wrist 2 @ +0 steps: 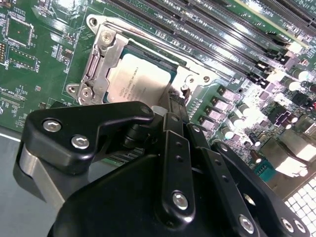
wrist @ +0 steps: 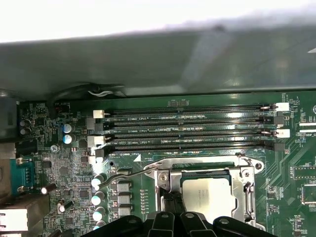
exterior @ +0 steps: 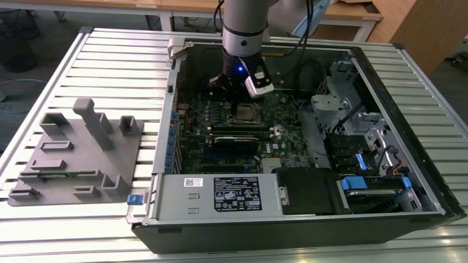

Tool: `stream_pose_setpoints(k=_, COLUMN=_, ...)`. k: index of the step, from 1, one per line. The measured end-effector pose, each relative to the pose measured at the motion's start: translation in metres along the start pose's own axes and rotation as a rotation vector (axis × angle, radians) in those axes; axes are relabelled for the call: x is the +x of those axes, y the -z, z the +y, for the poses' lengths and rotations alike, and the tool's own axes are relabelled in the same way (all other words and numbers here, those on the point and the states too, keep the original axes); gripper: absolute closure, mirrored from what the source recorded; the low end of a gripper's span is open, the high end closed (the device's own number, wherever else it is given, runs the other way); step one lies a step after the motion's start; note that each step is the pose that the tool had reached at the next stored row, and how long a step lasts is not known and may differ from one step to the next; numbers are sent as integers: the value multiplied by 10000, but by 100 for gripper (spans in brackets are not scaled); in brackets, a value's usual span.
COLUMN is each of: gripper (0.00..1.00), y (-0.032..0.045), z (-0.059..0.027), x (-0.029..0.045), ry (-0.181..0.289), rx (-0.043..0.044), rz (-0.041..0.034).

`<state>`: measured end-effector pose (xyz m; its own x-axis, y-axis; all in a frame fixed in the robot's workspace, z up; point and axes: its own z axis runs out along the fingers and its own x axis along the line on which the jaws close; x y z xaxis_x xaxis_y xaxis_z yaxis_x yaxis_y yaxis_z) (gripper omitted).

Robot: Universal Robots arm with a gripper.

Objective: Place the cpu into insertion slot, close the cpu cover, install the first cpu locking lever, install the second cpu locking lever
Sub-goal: 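Close the cpu cover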

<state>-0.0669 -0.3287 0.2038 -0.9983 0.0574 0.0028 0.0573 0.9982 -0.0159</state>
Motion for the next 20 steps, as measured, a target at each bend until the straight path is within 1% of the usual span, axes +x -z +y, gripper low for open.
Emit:
stream_pose_setpoints(k=11, gripper=89, y=-6, z=-1, x=17, ry=-2, rx=-1, rz=-1)
stream_pose_setpoints(k=20, gripper=89, y=-54, z=-2, x=25, ry=-1, rx=11, rz=6)
